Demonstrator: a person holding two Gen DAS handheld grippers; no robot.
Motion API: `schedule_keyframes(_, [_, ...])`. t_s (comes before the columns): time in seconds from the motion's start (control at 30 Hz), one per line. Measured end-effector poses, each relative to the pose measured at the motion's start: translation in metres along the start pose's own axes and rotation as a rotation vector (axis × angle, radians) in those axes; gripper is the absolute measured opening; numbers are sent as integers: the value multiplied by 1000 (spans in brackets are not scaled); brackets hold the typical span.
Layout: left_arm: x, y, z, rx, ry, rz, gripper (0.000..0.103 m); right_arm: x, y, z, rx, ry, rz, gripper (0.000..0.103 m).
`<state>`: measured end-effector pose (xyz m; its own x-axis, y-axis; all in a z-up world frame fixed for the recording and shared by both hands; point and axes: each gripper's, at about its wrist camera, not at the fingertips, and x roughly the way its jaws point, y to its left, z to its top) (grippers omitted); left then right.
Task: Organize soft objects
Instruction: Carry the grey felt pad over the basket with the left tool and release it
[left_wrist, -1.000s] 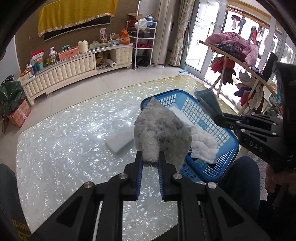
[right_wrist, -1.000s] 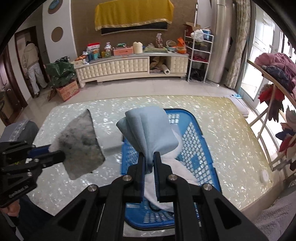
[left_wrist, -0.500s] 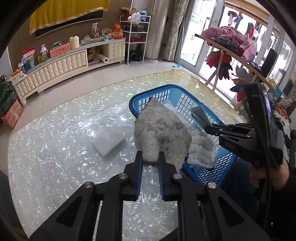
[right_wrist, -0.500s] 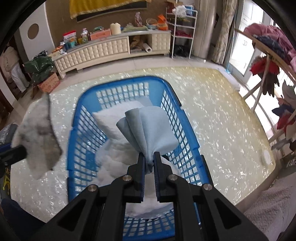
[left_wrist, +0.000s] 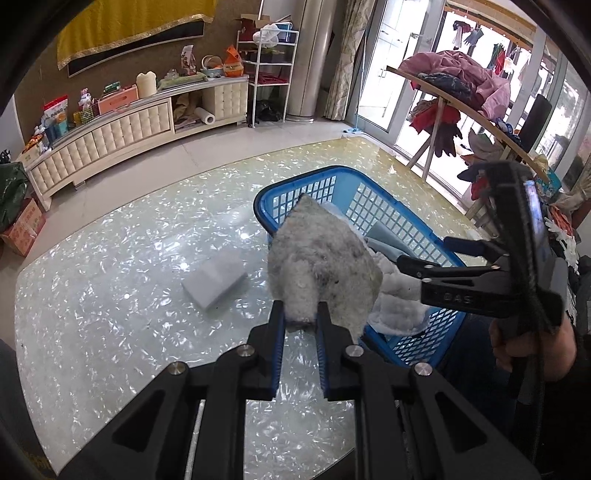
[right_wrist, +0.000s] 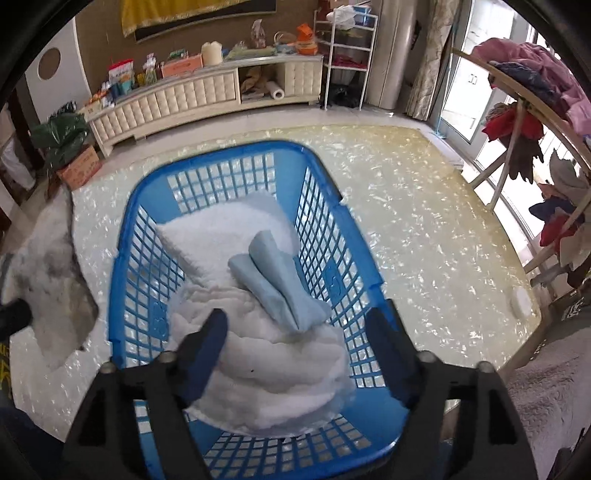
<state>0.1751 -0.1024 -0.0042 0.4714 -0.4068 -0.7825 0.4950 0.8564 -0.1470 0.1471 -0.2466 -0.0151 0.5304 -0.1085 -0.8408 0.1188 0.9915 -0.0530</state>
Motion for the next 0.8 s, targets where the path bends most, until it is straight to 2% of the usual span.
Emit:
schedule_keyframes(0.03, [-1,0,0,1,-1,0,14,-5,-1,-1,1,-7,3,88])
schedule_keyframes(0.1, [-4,-2,-1,2,-5,1,14,-16,-3,-4,-3,-19,11,94])
schedule_keyframes(0.23, [-11,-9,-1,12,-17,-4,14,-32,-1,-15,-21,-32,34,102])
schedule_keyframes(0.6, [-16,-39,0,62,-28,-30,14,-69,-14,-36,-12,-105,40,103])
schedule_keyframes(0.8, [-1,-59,7,79,3,-57,14,-58,-29,-36,3,-110,35,103])
